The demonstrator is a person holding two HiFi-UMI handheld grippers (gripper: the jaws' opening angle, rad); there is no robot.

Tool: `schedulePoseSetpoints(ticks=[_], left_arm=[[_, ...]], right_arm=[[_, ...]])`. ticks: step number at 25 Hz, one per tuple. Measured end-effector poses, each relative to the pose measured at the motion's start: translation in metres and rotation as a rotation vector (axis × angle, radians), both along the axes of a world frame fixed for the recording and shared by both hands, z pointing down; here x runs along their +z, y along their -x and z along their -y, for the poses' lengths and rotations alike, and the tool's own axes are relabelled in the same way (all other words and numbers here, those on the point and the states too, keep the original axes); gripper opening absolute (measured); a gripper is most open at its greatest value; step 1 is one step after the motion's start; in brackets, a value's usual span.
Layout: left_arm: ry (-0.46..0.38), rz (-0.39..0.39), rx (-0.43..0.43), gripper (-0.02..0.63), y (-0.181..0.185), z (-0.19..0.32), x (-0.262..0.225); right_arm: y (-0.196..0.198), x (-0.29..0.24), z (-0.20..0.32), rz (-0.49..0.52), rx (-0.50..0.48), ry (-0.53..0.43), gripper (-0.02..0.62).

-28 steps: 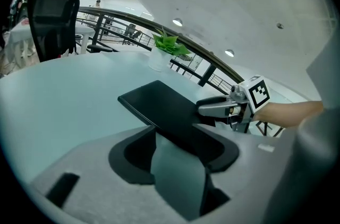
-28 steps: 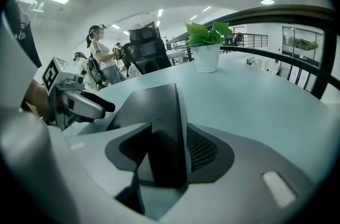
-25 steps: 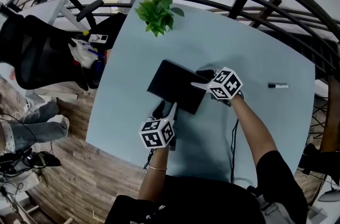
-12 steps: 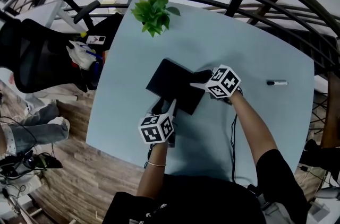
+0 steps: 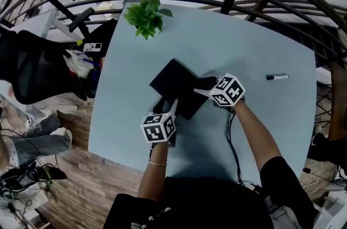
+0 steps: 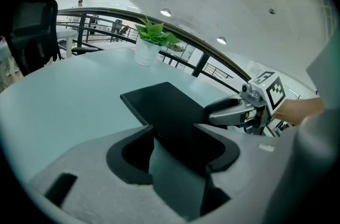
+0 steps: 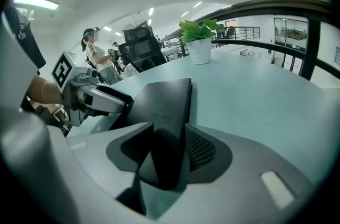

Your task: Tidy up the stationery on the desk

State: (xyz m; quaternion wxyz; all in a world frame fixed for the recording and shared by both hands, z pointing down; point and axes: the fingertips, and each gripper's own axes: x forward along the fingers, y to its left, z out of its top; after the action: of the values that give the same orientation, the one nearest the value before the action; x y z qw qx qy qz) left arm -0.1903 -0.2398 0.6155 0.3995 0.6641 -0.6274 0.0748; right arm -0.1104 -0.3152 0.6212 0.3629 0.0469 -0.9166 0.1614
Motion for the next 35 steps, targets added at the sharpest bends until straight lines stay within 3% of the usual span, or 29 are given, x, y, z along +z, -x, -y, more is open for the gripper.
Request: schedulePoseSetpoints(ticks=[3,15,35], left_arm=[[0.000,-0.022,0.016,0.222,-0.006,0.002,0.000],[0.005,0.058,0.178,0.224,-0.039,0.000,0.006],[0.020,0.093,0.396,0.235,-0.093,-0.018,0.007]], right_arm=[[-0.011,0.000,-0.006,0.005,0.045,-0.006,0.198],[-0.058,0.004,-0.042,-0.016,0.212,-0.029,0.199],[-0.116,0.003,-0.112,-0.022,0.484,-0.016,0.212]])
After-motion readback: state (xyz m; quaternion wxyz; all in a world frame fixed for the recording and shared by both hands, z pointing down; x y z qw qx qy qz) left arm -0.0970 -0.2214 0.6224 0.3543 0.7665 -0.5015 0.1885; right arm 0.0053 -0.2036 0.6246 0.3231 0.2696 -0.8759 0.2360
